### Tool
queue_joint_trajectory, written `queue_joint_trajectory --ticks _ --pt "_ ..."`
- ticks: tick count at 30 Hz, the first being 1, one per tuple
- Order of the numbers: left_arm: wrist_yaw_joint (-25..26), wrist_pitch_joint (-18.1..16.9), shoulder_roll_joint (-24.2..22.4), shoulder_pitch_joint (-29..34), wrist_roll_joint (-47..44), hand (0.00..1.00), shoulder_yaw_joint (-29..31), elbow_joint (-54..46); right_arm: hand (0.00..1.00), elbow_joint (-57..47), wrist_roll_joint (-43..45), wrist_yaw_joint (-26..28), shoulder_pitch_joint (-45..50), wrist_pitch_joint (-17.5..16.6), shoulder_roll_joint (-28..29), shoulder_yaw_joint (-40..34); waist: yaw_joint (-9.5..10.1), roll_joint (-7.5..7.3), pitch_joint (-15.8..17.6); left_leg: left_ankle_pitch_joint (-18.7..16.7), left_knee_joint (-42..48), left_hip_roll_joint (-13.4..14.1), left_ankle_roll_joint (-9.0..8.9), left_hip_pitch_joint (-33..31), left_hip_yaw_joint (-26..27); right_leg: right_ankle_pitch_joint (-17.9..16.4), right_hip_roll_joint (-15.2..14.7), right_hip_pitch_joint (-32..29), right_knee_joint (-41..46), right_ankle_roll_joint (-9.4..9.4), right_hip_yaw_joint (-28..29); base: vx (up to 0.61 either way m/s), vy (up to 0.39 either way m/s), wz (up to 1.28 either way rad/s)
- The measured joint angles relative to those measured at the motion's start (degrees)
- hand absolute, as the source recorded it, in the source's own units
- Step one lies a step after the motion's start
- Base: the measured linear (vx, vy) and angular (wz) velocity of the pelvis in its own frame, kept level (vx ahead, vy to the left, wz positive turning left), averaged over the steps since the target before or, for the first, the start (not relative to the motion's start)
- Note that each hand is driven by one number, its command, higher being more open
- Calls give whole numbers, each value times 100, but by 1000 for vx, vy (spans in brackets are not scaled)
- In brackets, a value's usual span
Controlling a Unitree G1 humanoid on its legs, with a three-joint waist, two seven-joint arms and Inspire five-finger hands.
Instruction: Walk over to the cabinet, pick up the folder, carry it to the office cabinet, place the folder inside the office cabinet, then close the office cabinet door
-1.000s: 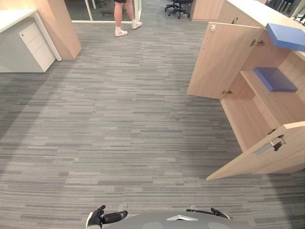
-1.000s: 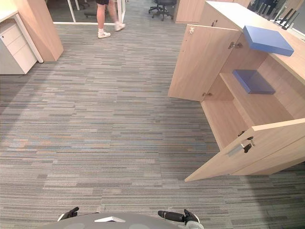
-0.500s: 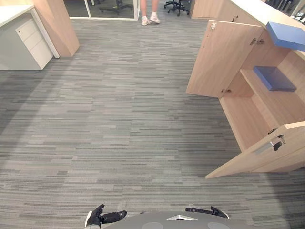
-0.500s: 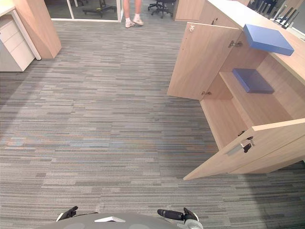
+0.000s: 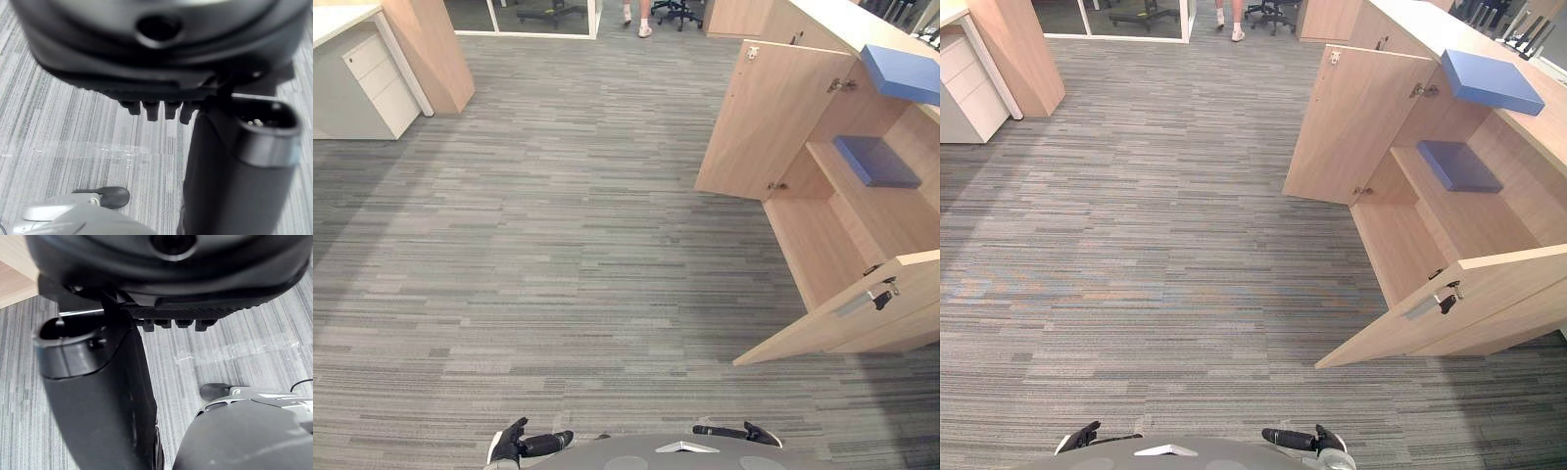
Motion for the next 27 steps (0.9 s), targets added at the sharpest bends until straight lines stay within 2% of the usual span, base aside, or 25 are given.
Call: queue_joint_trajectory --ticks 7,8,10,11,12,13,14,15,16,17,19,21,22,23,24,25,27 --pt "2 -2 66 -26 12 100 -161 -50 100 0 24 8 -60 1 -18 132 0 -33 27 -40 130 -19 -9 -120 -27 -11 -22 -51 10 -10 -36 0 0 2" --pt "2 -7 93 -56 11 100 -159 -131 100 5 27 20 -115 2 -13 155 -1 -67 139 -242 549 -32 -21 -318 -27 -32 -48 -49 74 -37 -60 -17 -4 10" --pt "4 -10 97 -148 5 100 -151 -230 100 13 28 50 -152 4 -33 157 16 -47 286 -703 1473 17 -73 -721 3 -140 -35 -101 270 -82 -75 -31 -8 5" --pt "17 -19 81 -143 -5 100 -125 -288 100 18 28 62 -157 4 -63 171 28 -7 348 -984 2096 108 -246 -961 70 -270 5 -145 400 -124 -71 -48 -5 2" --pt "16 -21 68 -159 -5 100 -68 -330 100 20 28 62 -166 4 -63 180 44 -7 374 -1078 2470 132 -380 -1111 121 -336 6 -149 439 -165 -54 -98 19 4" --pt "10 -29 2 -191 2 100 198 -470 100 28 28 69 -212 5 -73 207 61 10 416 -1132 3482 219 -473 -1576 259 -436 19 -130 545 -192 -47 -78 51 -7" --pt "-15 -36 -116 -200 -3 100 447 -647 100 33 29 65 -226 4 -120 239 118 66 481 -1030 4467 372 -594 -1990 444 -534 39 -83 718 -233 6 -52 72 -11" --pt "-16 -42 -159 -201 -6 100 564 -721 100 35 29 61 -224 5 -130 251 151 74 505 -884 4899 440 -639 -2171 524 -582 26 -33 781 -246 31 38 111 -25" --pt "-4 -91 -206 -191 -20 100 729 -812 100 45 25 57 -203 8 -138 250 168 46 520 -874 5571 628 -486 -2456 770 -642 -17 8 852 -231 47 68 111 -26" --pt "34 -140 -229 -203 -64 100 799 -827 100 46 20 50 -212 17 -142 250 197 54 531 -1110 5879 910 -403 -2649 963 -686 -40 90 861 -203 154 152 158 -30" --pt "54 -147 -218 -254 -185 100 858 -831 100 56 15 46 -218 20 -136 249 244 0 528 -1345 5549 1140 -454 -2846 962 -771 -225 90 918 -73 307 225 221 -34" --pt "89 -146 -191 -268 -228 100 851 -831 100 67 19 41 -213 24 -123 247 242 -57 536 -1317 4521 1117 -546 -2875 751 -889 -565 108 943 121 393 241 286 -29" --pt "120 -144 -203 -266 -227 100 825 -829 100 61 17 50 -212 23 -147 249 216 -21 518 -1144 3638 1124 -689 -2813 521 -991 -762 132 946 294 453 305 396 -20" --pt "170 -139 -209 -260 -230 100 752 -813 100 57 16 56 -208 25 -185 252 178 69 536 -514 3018 1195 -761 -2621 545 -1104 -926 274 918 543 483 407 490 -13" --pt "194 -129 -149 -275 -232 100 734 -762 100 63 9 50 -218 29 -121 249 155 -48 551 -505 3018 1026 -527 -2524 810 -1137 -1157 373 920 626 476 366 401 -9" --pt "249 -126 -130 -297 -234 100 736 -769 100 76 -10 103 -196 34 -110 255 159 -84 530 -576 3018 955 -518 -2521 902 -1124 -1229 356 964 634 492 399 318 -19" --pt "284 -122 -108 -387 -233 100 700 -763 100 61 -17 163 -276 23 -33 114 232 -144 461 -770 3003 860 -327 -2360 1158 -693 -1180 243 1177 468 400 425 269 -49"
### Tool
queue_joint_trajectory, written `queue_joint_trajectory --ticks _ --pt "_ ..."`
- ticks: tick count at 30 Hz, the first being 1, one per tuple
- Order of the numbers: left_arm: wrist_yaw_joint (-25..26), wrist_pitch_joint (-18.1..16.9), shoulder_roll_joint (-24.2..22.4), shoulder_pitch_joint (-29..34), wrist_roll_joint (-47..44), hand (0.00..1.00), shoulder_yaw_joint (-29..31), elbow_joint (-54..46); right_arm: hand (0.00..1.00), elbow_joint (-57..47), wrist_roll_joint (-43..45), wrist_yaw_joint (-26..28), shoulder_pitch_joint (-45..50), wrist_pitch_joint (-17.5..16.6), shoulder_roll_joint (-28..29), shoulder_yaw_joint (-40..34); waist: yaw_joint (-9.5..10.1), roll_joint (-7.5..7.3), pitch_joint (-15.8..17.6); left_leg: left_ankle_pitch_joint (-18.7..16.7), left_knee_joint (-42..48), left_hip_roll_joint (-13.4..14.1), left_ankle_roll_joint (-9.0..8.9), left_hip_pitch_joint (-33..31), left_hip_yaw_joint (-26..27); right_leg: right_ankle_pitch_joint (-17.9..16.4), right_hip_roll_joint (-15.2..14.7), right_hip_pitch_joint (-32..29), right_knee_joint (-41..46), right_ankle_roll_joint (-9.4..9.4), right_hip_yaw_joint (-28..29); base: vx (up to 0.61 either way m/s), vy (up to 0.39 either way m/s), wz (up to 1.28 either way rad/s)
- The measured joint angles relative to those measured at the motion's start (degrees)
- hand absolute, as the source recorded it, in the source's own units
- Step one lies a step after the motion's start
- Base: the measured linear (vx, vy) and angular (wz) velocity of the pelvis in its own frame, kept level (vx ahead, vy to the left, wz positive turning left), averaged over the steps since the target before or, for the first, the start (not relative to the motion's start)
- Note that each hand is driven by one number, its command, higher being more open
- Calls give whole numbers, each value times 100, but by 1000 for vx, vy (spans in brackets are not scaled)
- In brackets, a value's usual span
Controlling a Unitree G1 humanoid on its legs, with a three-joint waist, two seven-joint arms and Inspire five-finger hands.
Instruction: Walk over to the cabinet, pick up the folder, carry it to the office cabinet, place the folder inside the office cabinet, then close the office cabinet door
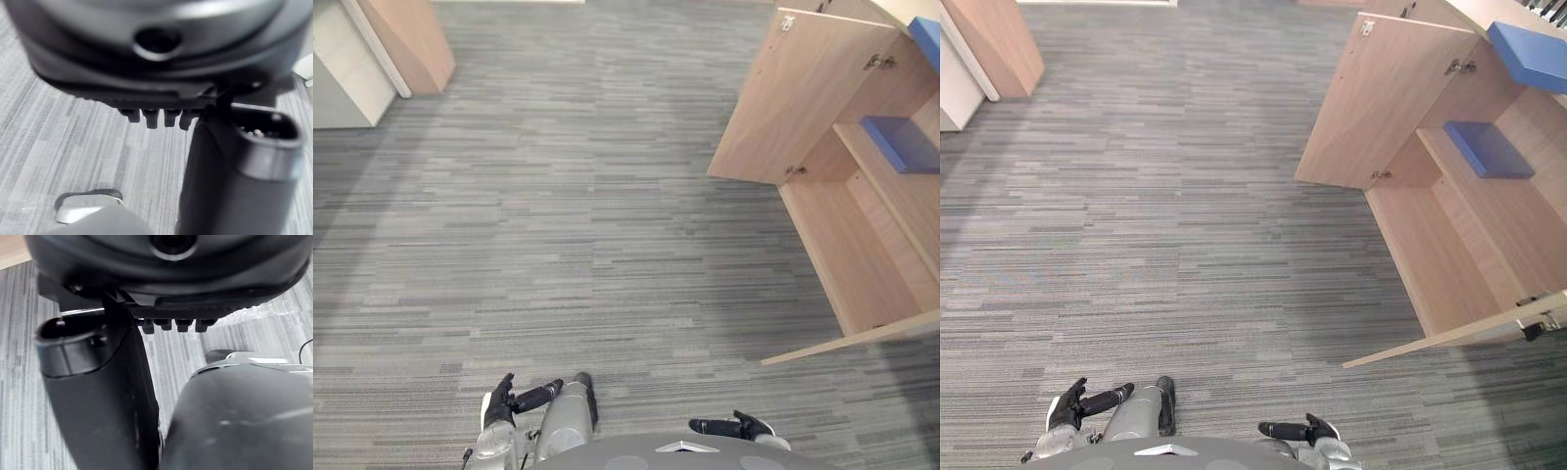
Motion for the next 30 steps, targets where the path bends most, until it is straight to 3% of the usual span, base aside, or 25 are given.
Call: queue_joint_trajectory --ticks 2,4,5,6,7,8,10,12,14,15,16,17,18,19,20,23,27,30 --pt "-16 2 18 -20 5 100 -78 0 100 -11 -1 -3 -10 -5 65 -110 51 -48 -80 -74 -169 -99 138 212 230 274 -159 -114 97 29 91 321 234 -57" --pt "-32 -1 -8 -39 15 100 -236 0 100 -55 7 6 -11 -7 106 -284 67 -1 -245 -30 -728 -318 268 648 478 631 -377 -432 603 -16 306 270 229 -50" --pt "-47 -1 -130 -29 29 100 -332 5 100 -131 25 5 9 -4 89 -434 49 144 -314 10 -1092 -459 332 936 569 813 -511 -742 1247 -113 406 297 278 -27" --pt "-58 -2 -226 -16 32 100 -513 -1 100 -194 45 8 13 -1 48 -658 -23 250 -372 38 -1385 -644 413 1222 605 982 -720 -1093 2142 -312 386 296 282 -12" --pt "-61 -3 -239 -19 33 100 -607 -2 100 -257 52 13 1 9 54 -755 -80 255 -373 38 -1505 -761 453 1384 607 1099 -870 -1291 2686 -463 369 232 212 16" --pt "-89 0 -250 -31 57 100 -726 18 100 -347 37 -15 12 -43 73 -820 -159 231 -355 -3 -1630 -957 592 1708 576 1220 -1139 -1724 3955 -906 283 182 144 24" --pt "-111 3 -287 -32 122 100 -869 163 100 -489 32 -83 9 -87 58 -809 -257 273 -274 -64 -1778 -1090 686 2228 507 918 -1377 -2073 5579 -1381 -172 219 109 22" --pt "-142 16 -303 -58 258 100 -864 294 100 -509 67 -81 4 -80 66 -812 -266 258 -248 -65 -1948 -1072 688 2613 416 571 -1256 -2255 6062 -1324 -669 239 34 18" --pt "-156 13 -407 -123 249 100 -659 315 100 -562 264 -57 -123 -30 142 -934 -264 287 -40 -65 -2035 -934 684 2995 425 -16 -959 -2284 5300 -978 -1146 206 -42 10" --pt "-152 14 -430 -138 244 100 -570 319 100 -588 318 -53 -136 -11 164 -960 -264 304 20 -72 -2041 -885 670 3057 435 -123 -893 -2283 4988 -939 -1264 101 -105 -4" --pt "-150 15 -485 -140 240 100 -420 328 100 -637 367 -60 -148 -20 195 -959 -263 352 63 -139 -2073 -736 555 3105 451 -173 -681 -2262 4038 -811 -1495 71 -134 -12" --pt "-154 17 -499 -145 226 100 -344 301 100 -705 453 -86 -151 -20 309 -920 -222 300 79 -173 -2189 -672 384 3176 528 68 -535 -2226 2903 -523 -1698 115 -201 -21" --pt "-163 8 -484 -151 229 100 -267 280 100 -694 454 -128 -146 -18 341 -922 -192 231 113 -184 -2243 -677 304 3233 558 274 -479 -2198 2387 -471 -1722 148 -260 -39" --pt "-156 9 -496 -183 230 100 -129 311 100 -692 551 -144 -152 0 404 -943 -193 149 156 -287 -2278 -624 180 3341 616 437 -342 -2132 1825 -706 -1744 188 -299 -45" --pt "-148 25 -607 -201 256 100 -62 385 100 -741 546 -142 -178 -9 347 -901 -238 280 132 -324 -2299 -431 61 3345 679 436 -86 -2047 1642 -713 -1826 165 -256 -42" --pt "-282 37 -684 -263 407 100 -9 428 100 -811 549 -163 -159 -7 333 -921 -255 401 174 -373 -2331 -164 -170 3367 732 176 246 -2033 1605 -875 -1931 158 -217 -16" --pt "-275 50 -754 -254 478 100 320 311 100 -804 511 -155 -83 -4 386 -918 -237 355 132 -529 -2294 183 -429 3504 532 -314 412 -1814 1856 -916 -2257 138 -175 29" --pt "-265 122 -781 -202 425 100 509 321 100 -798 499 -148 -18 -1 411 -975 -229 366 44 -732 -1936 456 -482 3470 394 -595 589 -1631 1884 -899 -2364 173 -109 26"
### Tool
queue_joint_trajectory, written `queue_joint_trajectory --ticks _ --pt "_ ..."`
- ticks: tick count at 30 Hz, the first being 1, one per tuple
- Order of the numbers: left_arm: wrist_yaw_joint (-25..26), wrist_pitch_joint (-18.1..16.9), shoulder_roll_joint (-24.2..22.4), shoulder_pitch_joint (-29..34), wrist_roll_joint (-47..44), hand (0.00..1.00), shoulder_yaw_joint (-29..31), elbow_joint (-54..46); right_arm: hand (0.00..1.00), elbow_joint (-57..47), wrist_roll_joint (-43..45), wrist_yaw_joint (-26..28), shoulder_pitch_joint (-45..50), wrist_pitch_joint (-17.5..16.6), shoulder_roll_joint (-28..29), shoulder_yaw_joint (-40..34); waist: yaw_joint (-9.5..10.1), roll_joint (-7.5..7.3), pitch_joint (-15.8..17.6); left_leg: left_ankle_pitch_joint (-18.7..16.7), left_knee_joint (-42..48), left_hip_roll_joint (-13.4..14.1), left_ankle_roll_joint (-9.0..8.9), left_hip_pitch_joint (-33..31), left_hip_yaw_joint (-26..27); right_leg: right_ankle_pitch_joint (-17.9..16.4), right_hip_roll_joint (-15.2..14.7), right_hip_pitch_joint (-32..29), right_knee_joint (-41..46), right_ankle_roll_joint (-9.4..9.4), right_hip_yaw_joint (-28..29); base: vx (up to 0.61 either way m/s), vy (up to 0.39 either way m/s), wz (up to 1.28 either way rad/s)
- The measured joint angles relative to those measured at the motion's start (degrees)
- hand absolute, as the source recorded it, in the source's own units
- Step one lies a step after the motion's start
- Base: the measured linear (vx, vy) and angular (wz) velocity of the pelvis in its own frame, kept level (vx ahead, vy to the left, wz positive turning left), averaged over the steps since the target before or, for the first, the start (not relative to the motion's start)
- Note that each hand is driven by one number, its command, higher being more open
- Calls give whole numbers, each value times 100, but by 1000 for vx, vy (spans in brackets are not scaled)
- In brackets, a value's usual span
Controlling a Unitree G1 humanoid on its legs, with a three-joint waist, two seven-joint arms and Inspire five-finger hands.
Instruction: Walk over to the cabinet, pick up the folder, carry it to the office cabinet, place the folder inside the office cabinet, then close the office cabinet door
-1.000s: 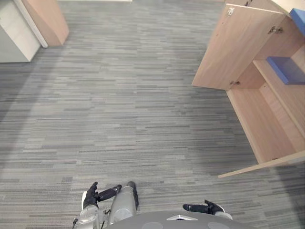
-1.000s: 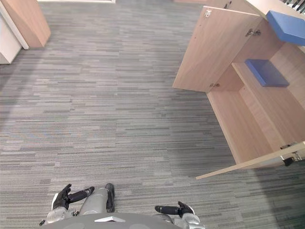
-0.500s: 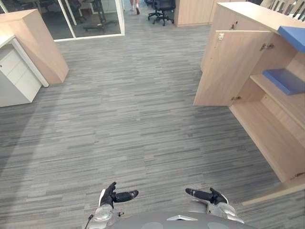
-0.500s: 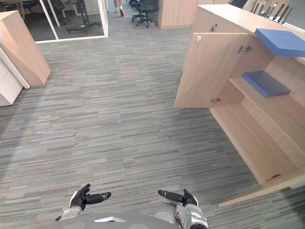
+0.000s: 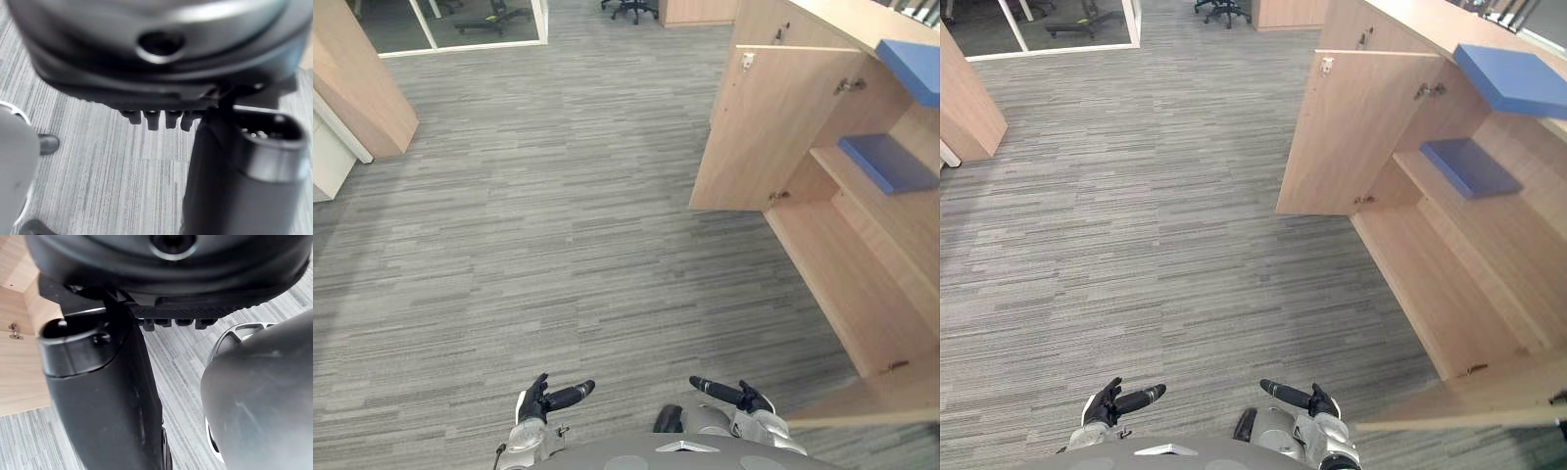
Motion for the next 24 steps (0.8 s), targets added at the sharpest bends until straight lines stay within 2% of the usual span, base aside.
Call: queue_joint_trajectory --ticks 2,3,4,5,6,7,8,10,12,13,14,15,16,17,19,20,23,24 --pt "7 20 6 -6 -17 100 171 -6 100 39 4 -2 28 2 38 -71 18 -30 -21 -153 1020 202 -43 -327 -121 -73 120 231 -189 10 -56 197 -76 11" --pt "24 21 23 4 -89 100 269 -53 100 55 4 -7 29 1 62 -45 25 -59 -49 -146 2099 354 -6 -734 -251 -67 200 433 -369 18 -39 226 -80 -11" --pt "79 20 -11 18 -218 100 361 -78 100 67 1 -4 43 -3 42 13 32 -7 -64 25 3207 541 31 -1162 -394 -62 316 617 -489 -5 18 243 -60 -32" --pt "124 20 -21 27 -283 100 432 -99 100 104 1 -1 45 -2 -4 66 57 53 -89 294 3945 684 20 -1448 -486 -81 420 753 -579 -30 113 270 -20 -43" --pt "154 21 -16 30 -311 100 433 -99 100 114 0 -3 23 1 -31 108 89 52 -98 520 4393 779 28 -1631 -519 -93 476 832 -623 -43 174 303 34 -63" --pt "186 21 -13 19 -427 100 428 -103 100 164 -29 -8 24 -1 -64 152 159 87 -114 441 5110 923 49 -1929 -495 -134 530 971 -713 -112 343 317 75 -78" --pt "207 14 19 -5 -450 100 425 -120 100 286 -52 -14 -28 3 -71 162 182 45 -102 264 5400 879 81 -2154 -443 -126 534 1119 -840 -96 588 296 82 -79" --pt "254 11 41 -4 -489 100 413 -162 100 496 -52 -16 -135 18 -107 207 209 28 -99 -18 5288 741 154 -2498 -389 -56 498 1310 -1048 5 901 270 136 -91" --pt "286 -5 56 -7 -638 100 347 -224 100 587 -50 -21 -152 28 -131 270 324 0 -84 -242 4627 495 161 -2817 -484 4 337 1409 -1083 119 1227 276 234 -106" --pt "284 -26 83 -20 -667 100 303 -233 100 591 -50 -31 -151 33 -121 270 329 -53 -45 -249 3969 258 171 -2959 -708 -1 186 1506 -1120 238 1432 358 412 -96" --pt "284 -33 106 -40 -666 100 274 -236 100 592 -49 -31 -150 43 -116 275 329 -98 -16 -184 3149 22 118 -3000 -1029 -58 10 1569 -1147 457 1691 345 454 -95" --pt "288 -38 112 -33 -658 100 230 -229 100 591 -49 -29 -141 42 -123 280 324 -80 -19 -81 2682 -72 86 -2985 -1300 -117 -48 1575 -1148 550 1820 272 424 -99" --pt "263 -35 120 -17 -659 100 187 -208 100 588 -18 -23 -123 39 -167 282 317 -30 -45 469 2307 -195 78 -2929 -1515 -184 -151 1627 -1142 778 2068 287 406 -79" --pt "270 -38 223 -28 -624 100 173 -166 100 595 -16 -16 -102 43 -58 340 291 -214 -91 355 2220 -354 66 -2765 -1219 -80 -313 1637 -1266 819 2230 291 353 -74" --pt "270 -129 345 -27 -624 100 192 -160 100 636 -46 30 -116 38 9 472 341 -348 -81 260 2536 -426 26 -2803 -1281 118 -266 1537 -1361 690 2306 256 287 -64" --pt "261 -98 443 -38 -628 100 197 -96 100 686 -66 40 -114 -2 55 480 385 -383 -85 64 2896 -625 33 -2864 -1665 284 -362 1578 -1465 717 2537 196 258 -63" --pt "225 -90 491 -33 -625 100 174 19 100 684 -75 79 -127 -12 52 301 366 -373 -109 -23 2631 -638 136 -2714 -1306 750 -480 1486 -1651 732 2701 162 297 -58" --pt "220 -77 555 -25 -615 100 90 97 100 683 -78 103 -127 -9 44 186 385 -377 -138 73 2231 -750 298 -2511 -1132 1028 -627 1291 -1648 820 2811 101 251 -75"
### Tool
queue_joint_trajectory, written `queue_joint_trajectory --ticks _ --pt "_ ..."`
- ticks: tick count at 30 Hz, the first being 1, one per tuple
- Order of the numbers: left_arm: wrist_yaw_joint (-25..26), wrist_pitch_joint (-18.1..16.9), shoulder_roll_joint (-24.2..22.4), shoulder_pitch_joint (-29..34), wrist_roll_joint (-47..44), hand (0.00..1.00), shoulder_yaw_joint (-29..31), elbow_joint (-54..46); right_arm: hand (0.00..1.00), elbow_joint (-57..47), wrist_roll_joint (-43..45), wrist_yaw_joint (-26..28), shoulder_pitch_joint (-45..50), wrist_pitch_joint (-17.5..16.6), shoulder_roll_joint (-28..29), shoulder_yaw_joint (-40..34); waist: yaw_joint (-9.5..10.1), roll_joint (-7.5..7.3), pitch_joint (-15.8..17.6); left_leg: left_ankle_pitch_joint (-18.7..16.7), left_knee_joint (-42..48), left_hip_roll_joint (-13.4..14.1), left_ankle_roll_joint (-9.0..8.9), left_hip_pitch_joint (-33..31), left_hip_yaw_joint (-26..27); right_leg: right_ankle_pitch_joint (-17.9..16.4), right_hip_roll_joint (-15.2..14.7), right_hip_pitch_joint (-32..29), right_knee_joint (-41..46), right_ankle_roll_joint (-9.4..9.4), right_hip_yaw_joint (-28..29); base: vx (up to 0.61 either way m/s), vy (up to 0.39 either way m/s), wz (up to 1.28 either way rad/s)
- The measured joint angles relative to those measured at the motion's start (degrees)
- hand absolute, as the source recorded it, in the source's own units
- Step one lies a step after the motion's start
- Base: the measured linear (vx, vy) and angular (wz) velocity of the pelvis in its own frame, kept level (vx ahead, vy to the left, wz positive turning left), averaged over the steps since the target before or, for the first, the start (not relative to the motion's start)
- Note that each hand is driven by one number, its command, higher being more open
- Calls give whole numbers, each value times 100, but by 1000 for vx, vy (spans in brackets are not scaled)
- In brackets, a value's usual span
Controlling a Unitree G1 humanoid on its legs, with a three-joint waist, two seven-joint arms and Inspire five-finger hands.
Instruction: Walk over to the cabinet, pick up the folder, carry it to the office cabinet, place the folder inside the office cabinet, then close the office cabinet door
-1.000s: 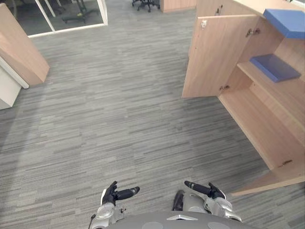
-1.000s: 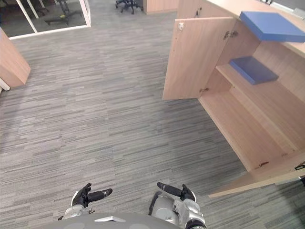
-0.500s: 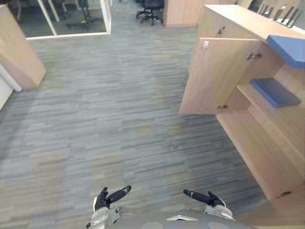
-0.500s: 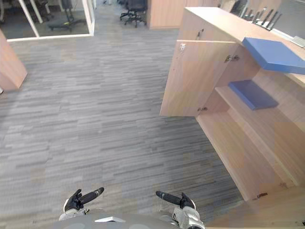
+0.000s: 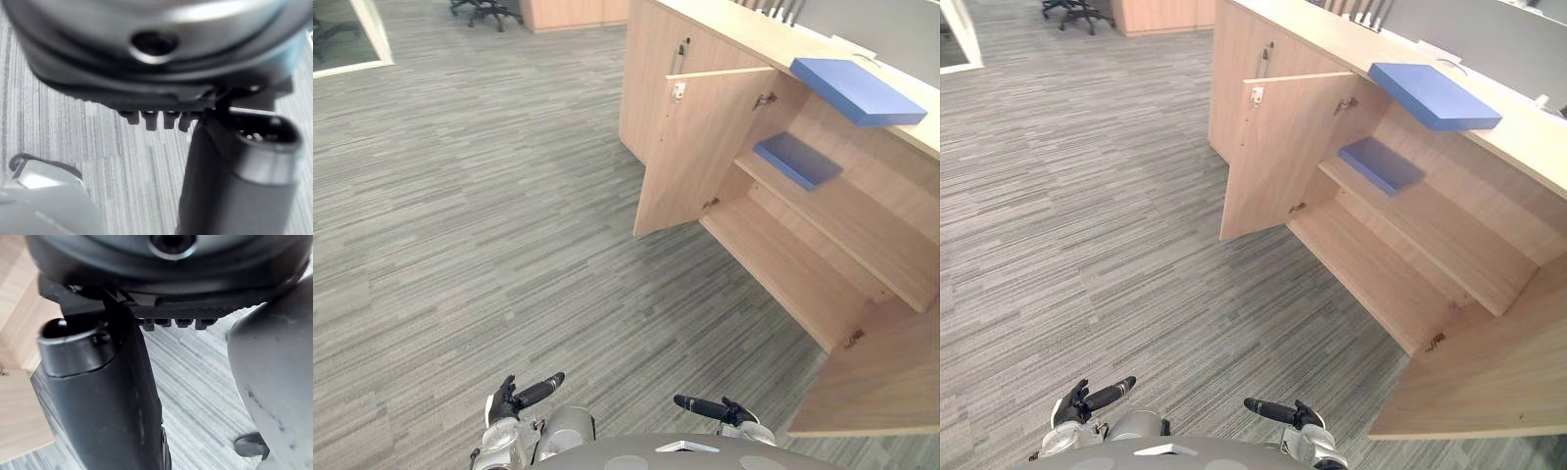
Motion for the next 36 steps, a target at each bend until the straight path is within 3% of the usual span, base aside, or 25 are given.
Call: queue_joint_trajectory --ticks 2,4,6,8,10,12,13,14,16,18,19,22,25,27,29,30,31,33,34,35,36 --pt "0 16 40 18 5 100 -145 92 100 -6 0 6 5 0 -40 -58 -37 30 -50 80 -347 -94 134 142 137 129 -115 -137 28 15 25 72 208 -62" --pt "-7 87 28 19 138 100 -234 146 100 -46 -6 12 13 5 -151 -152 -51 164 -151 243 -1036 -258 392 469 355 284 -290 -563 506 -17 33 36 200 -66" --pt "-6 93 -68 65 218 100 -300 142 100 -205 -106 8 41 7 -280 -209 -82 362 -161 384 -1618 -405 507 875 573 379 -499 -1144 1638 -201 10 2 146 -57" --pt "-52 98 -119 227 246 100 -389 137 100 -527 -169 -8 162 -14 -354 -281 -246 449 -170 476 -2022 -621 609 1381 834 405 -957 -1856 3400 -869 -271 38 110 -42" --pt "-80 112 -126 334 289 100 -369 137 100 -652 -158 -9 264 -14 -328 -126 -285 386 -201 470 -2159 -653 606 1663 973 394 -1005 -2041 3918 -903 -776 145 27 -46" --pt "-95 108 -142 359 447 100 -331 135 100 -609 -157 -93 252 27 -367 -126 -246 405 -209 560 -2417 -601 552 1899 1183 317 -1074 -1982 3823 -805 -1204 181 -16 -70" --pt "-91 118 -145 358 448 100 -325 140 100 -597 -152 -101 187 32 -373 -123 -254 458 -218 604 -2530 -454 508 1923 1367 167 -1040 -1960 3642 -625 -1621 123 -81 -100" --pt "-89 116 -133 312 446 100 -306 133 100 -582 -148 -99 125 37 -359 -96 -255 442 -114 614 -2550 -277 489 1931 1582 -94 -929 -1941 3377 -502 -2083 123 -81 -102" --pt "-80 132 -104 180 447 100 -261 141 100 -582 -137 -101 32 39 -320 -72 -289 403 20 642 -2580 -11 408 1944 1752 -330 -680 -1940 2814 -436 -2793 45 -172 -93" --pt "-88 119 -20 48 445 100 -267 130 100 -594 -86 -115 27 36 -166 -3 -305 221 113 629 -2666 57 188 2117 1984 -96 -549 -1844 1933 -305 -3186 78 -228 -75" --pt "-63 119 -2 -45 443 100 -267 147 100 -583 1 -116 41 40 -95 9 -300 1 171 550 -2714 -27 24 2320 2069 -59 -529 -1685 1555 -648 -3234 120 -263 -59" --pt "-104 110 -393 -320 453 100 -523 184 100 -608 115 -116 -18 12 -180 21 -398 259 199 406 -2736 216 -207 2365 2109 -213 -161 -1625 1443 -767 -3292 104 -196 -29" --pt "-228 104 -626 -463 641 100 -585 172 100 -604 91 -106 -35 16 -137 -110 -399 337 156 298 -2762 414 -317 2445 2085 -450 108 -1570 1455 -860 -3327 110 -169 -21" --pt "-236 110 -597 -462 671 100 -586 171 100 -521 44 -88 -36 32 -116 -162 -404 284 125 109 -2664 652 -415 2531 2051 -702 380 -1522 1505 -909 -3330 124 -163 -21" --pt "-227 121 -507 -417 666 100 -579 186 100 -438 29 -111 -47 93 -117 -184 -403 306 39 -138 -2389 901 -331 2478 2037 -883 666 -1452 1457 -964 -3303 231 -173 -27" --pt "-216 137 -450 -380 666 100 -578 204 100 -422 29 -138 -45 125 -114 -191 -387 335 -1 -224 -1922 1109 -229 2356 1971 -930 892 -1384 1317 -964 -3204 252 -148 -31" --pt "-215 154 -415 -376 660 100 -577 203 100 -388 29 -153 -57 126 -113 -192 -386 328 -12 -236 -1553 1213 -249 2224 1912 -932 970 -1330 1233 -975 -3183 330 -164 -35" --pt "-214 231 -377 -374 658 100 -605 200 100 -324 31 -173 -78 135 -144 -160 -388 359 -14 -205 -16 1578 -212 1675 1763 -879 1199 -1082 897 -1058 -3040 269 -104 -41" --pt "-208 242 -332 -370 657 100 -664 198 100 -292 32 -185 -93 134 -205 -87 -383 468 22 -105 1110 1795 -151 1308 1513 -850 1330 -832 701 -1086 -2915 313 -22 -70" --pt "-208 241 -318 -351 647 100 -736 178 100 -125 30 -196 -178 139 -281 -29 -354 526 47 -168 2016 1845 -126 1021 1402 -848 1396 -578 546 -1090 -2706 379 -14 -74" --pt "-207 241 -303 -339 630 100 -788 141 100 -81 30 -214 -205 157 -297 5 -349 526 52 -209 2353 1831 -116 871 1344 -845 1398 -453 465 -1085 -2615 313 51 -75"
